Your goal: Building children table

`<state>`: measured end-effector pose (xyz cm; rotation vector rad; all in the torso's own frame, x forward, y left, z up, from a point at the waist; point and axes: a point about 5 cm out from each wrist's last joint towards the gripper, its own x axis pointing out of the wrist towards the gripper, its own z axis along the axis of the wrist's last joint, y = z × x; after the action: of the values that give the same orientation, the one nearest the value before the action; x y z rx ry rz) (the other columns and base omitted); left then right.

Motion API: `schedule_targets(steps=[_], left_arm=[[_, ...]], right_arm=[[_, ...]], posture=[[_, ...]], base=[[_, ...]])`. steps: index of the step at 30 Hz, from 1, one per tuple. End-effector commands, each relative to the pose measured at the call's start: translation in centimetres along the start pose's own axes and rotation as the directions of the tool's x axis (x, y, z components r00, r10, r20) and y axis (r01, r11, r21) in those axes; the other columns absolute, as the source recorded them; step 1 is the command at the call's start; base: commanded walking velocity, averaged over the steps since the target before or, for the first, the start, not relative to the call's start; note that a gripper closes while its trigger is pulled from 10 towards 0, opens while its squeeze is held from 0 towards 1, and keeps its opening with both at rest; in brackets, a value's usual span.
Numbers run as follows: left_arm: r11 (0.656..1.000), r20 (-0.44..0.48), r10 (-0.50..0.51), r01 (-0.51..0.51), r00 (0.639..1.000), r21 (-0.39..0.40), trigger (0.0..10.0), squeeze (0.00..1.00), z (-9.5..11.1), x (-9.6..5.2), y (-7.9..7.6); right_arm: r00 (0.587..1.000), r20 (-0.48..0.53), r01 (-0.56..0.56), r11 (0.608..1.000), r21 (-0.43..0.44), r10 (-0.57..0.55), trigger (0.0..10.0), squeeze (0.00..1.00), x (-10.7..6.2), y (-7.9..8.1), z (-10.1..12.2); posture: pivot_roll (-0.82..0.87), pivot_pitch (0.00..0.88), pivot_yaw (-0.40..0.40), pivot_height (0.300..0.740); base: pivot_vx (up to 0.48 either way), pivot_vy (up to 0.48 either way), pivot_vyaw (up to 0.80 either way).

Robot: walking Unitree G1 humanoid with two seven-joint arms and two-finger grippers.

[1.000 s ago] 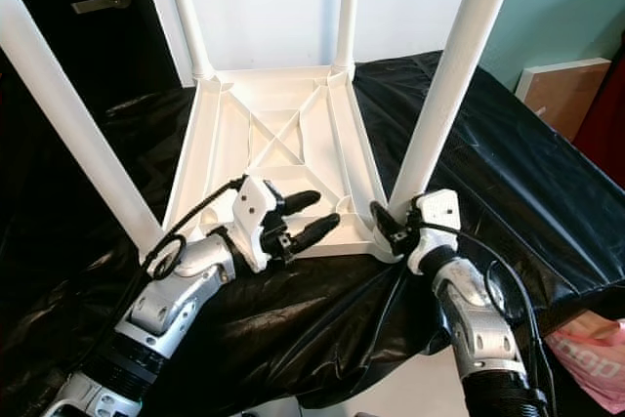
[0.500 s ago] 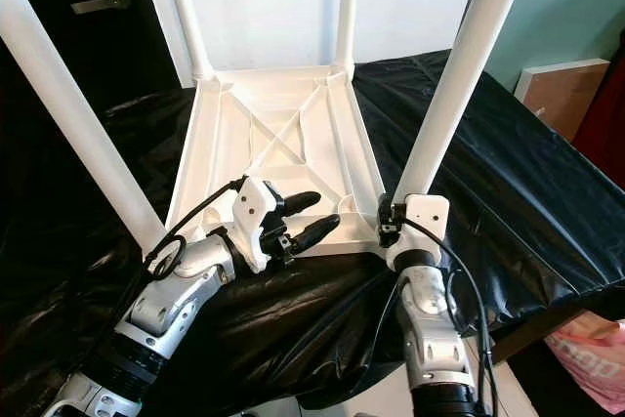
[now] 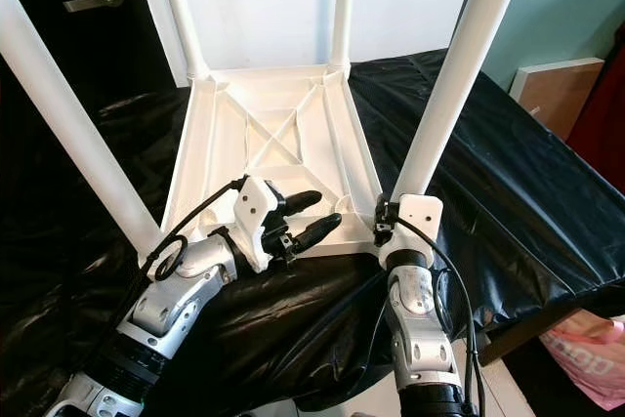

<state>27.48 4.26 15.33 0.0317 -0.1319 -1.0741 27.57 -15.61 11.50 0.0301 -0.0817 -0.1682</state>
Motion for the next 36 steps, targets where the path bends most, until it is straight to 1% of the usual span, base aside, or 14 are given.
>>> schedule_targets(steps=[1,6,8,13,14,15,23,24,25,27,32,33,35,36], left_arm=[[0.997,-0.012,-0.080,0.080,0.997,-0.005,10.0,0.00,-0.3,-0.1,-0.6],[0.997,-0.013,-0.079,0.079,0.997,-0.002,10.0,0.00,-0.3,-0.2,-0.5],[0.997,-0.016,-0.072,0.072,0.997,0.008,10.0,0.00,-0.2,-0.4,-0.3],[0.997,-0.024,-0.071,0.071,0.997,0.018,10.0,0.00,-0.2,-0.6,0.0],[0.997,-0.035,-0.076,0.077,0.997,0.032,10.0,0.00,-0.3,-0.6,0.0],[0.996,-0.046,-0.081,0.083,0.996,0.044,10.0,0.00,-0.3,-0.7,0.0],[0.995,-0.048,-0.084,0.086,0.995,0.040,10.0,0.00,-0.4,-0.7,0.1],[0.995,-0.052,-0.094,0.096,0.994,0.042,10.0,0.00,-0.3,-0.7,0.0],[0.995,-0.052,-0.094,0.096,0.994,0.042,10.0,0.00,-0.3,-0.7,0.0],[0.994,-0.051,-0.098,0.101,0.994,0.044,10.0,0.00,-0.3,-0.7,0.1],[0.994,-0.051,-0.098,0.101,0.994,0.048,10.0,0.00,-0.2,-0.6,0.2],[0.994,-0.050,-0.097,0.100,0.994,0.051,10.0,0.00,-0.1,-0.6,0.3],[0.994,-0.050,-0.097,0.100,0.994,0.051,10.0,0.00,-0.1,-0.6,0.3],[0.994,-0.049,-0.093,0.096,0.994,0.052,10.0,0.00,-0.1,-0.7,0.3]], right_arm=[[1.000,-0.015,0.010,1.000,-0.011,-0.010,10.0,1.00,-0.1,-0.3,-0.5],[1.000,0.001,-0.002,1.000,-0.004,0.002,10.0,1.00,-0.1,-0.6,-0.2],[0.996,0.044,-0.077,0.997,0.017,0.076,10.0,1.00,-0.4,-1.5,0.6],[0.985,0.056,-0.162,0.987,-0.004,0.162,10.0,1.00,-0.7,-2.0,0.6],[0.977,0.051,-0.205,0.979,-0.009,0.206,10.0,0.84,-0.9,-2.1,0.4],[0.959,0.040,-0.281,0.960,-0.008,0.281,10.0,0.00,-1.0,-2.2,0.3],[0.926,0.031,-0.375,0.927,-0.022,0.376,10.0,0.00,-0.9,-2.1,0.3],[0.878,0.027,-0.475,0.877,-0.069,0.478,10.0,0.00,-0.4,-2.2,0.6],[0.878,0.027,-0.475,0.877,-0.069,0.478,10.0,0.00,-0.4,-2.2,0.6],[0.842,0.016,-0.534,0.838,-0.111,0.539,10.0,0.00,0.0,-2.5,0.9],[0.826,0.005,-0.557,0.818,-0.145,0.563,10.0,0.00,0.3,-2.8,1.0],[0.820,-0.003,-0.566,0.810,-0.151,0.572,5.9,0.00,0.4,-3.0,0.9],[0.820,-0.003,-0.566,0.810,-0.151,0.572,5.9,0.00,0.4,-3.0,0.9],[0.809,-0.016,-0.582,0.798,-0.158,0.587,0.0,0.00,0.4,-3.1,0.8]], posture=[[-0.03,0.000,-0.025,0.740],[-0.03,0.000,-0.025,0.740],[-0.02,0.000,-0.025,0.740],[-0.01,0.000,-0.016,0.740],[-0.01,0.000,-0.013,0.740],[-0.01,0.000,-0.008,0.740],[-0.02,0.000,0.006,0.740],[-0.03,0.000,0.014,0.740],[-0.03,0.000,0.014,0.740],[-0.03,0.000,0.017,0.740],[-0.02,0.000,0.016,0.740],[-0.02,0.000,0.015,0.740],[-0.02,0.000,0.015,0.740],[-0.02,0.000,0.014,0.740]], base=[[0.000,0.000,0.00],[0.000,0.000,0.00],[0.000,0.000,0.00],[0.000,0.000,0.00],[0.000,0.000,0.00],[0.000,0.000,0.00],[0.000,0.000,0.00],[0.000,0.000,0.00],[0.000,0.000,0.00],[0.000,0.000,0.00],[0.000,0.000,0.00],[0.000,0.000,0.00],[0.000,0.000,0.00],[0.000,0.000,0.00]])
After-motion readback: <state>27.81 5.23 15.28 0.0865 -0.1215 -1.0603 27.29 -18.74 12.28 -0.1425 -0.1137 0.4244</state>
